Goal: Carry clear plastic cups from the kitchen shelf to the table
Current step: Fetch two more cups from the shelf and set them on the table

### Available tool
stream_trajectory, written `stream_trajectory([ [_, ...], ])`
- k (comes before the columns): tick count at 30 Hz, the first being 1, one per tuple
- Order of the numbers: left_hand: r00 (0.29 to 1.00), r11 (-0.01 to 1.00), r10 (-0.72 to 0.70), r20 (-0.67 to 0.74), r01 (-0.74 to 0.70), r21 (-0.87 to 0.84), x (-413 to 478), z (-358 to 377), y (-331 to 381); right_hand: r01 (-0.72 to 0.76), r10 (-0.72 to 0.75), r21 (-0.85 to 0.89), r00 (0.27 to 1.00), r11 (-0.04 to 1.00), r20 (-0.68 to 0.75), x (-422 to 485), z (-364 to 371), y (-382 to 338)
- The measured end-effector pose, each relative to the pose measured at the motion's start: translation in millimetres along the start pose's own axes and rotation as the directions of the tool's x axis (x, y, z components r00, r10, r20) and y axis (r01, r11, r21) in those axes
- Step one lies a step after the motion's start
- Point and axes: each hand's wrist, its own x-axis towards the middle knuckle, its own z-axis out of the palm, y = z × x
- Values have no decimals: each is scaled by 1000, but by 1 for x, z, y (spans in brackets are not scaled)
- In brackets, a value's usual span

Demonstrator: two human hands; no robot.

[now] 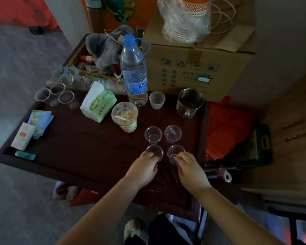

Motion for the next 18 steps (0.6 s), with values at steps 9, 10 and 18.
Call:
stream_trajectory([
  [9,1000,1000,-11,-1,11,-10,-1,3,-5,-59,61,51,998,997,-28,0,13,-3],
  [10,1000,1000,-11,0,11,-11,-1,3,-5,-51,52,47,998,998,-24,-1,13,-2],
  [18,1000,1000,24,-3,-24,-2,-5,0,2,-4,4,-18,1000,1000,-11,-10,12,3],
])
